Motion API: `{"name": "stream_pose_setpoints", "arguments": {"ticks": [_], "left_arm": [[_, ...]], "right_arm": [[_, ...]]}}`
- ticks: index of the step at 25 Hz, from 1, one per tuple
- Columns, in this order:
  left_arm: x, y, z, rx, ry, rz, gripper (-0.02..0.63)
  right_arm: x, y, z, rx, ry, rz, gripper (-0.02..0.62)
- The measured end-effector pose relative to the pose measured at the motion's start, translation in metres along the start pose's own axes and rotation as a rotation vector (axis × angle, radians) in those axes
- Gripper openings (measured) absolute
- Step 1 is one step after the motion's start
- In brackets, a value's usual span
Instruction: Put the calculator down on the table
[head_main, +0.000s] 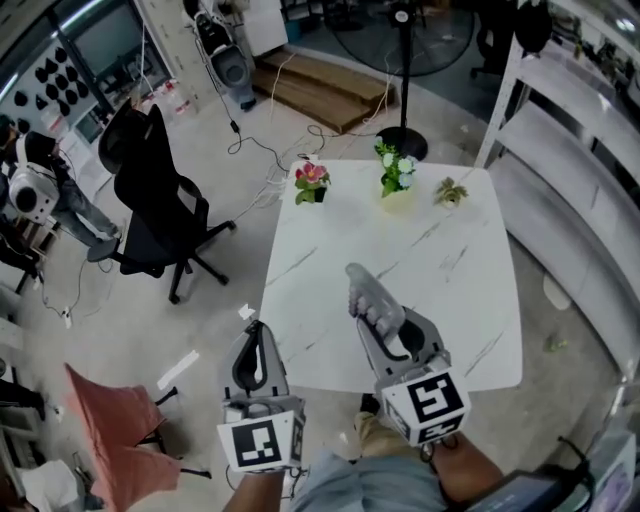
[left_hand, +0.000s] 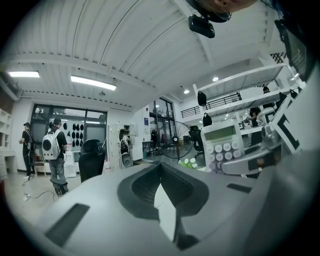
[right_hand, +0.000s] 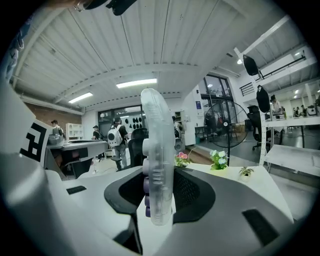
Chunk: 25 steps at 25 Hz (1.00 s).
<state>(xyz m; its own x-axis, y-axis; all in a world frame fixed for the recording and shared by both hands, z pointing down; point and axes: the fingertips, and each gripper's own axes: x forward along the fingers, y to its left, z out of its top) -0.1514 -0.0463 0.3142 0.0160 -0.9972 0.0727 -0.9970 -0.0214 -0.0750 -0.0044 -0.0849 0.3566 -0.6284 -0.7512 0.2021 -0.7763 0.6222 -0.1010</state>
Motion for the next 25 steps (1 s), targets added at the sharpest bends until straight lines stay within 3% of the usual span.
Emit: {"name": "stream_pose_setpoints", "arguments": {"ticks": [4,12,25], "left_arm": [[0.034,0.018,0.028,0.003,-0.054,0.022,0.008],[0.072,0.053,0.043,-0.015,-0.091,0.062,0.008],[0.136,0.097,0.034,-0.017,-0.077,-0.016,0.008]], "right_arm": [[0.037,-0.008,0.018,-0.011,0.006,0.020,0.144],[0.089,-0.011,0.064,-0.054,-0.039,0.043,0.144],[0.154,-0.015,0.058,-0.056,0.022,-0.039,0.144]]}}
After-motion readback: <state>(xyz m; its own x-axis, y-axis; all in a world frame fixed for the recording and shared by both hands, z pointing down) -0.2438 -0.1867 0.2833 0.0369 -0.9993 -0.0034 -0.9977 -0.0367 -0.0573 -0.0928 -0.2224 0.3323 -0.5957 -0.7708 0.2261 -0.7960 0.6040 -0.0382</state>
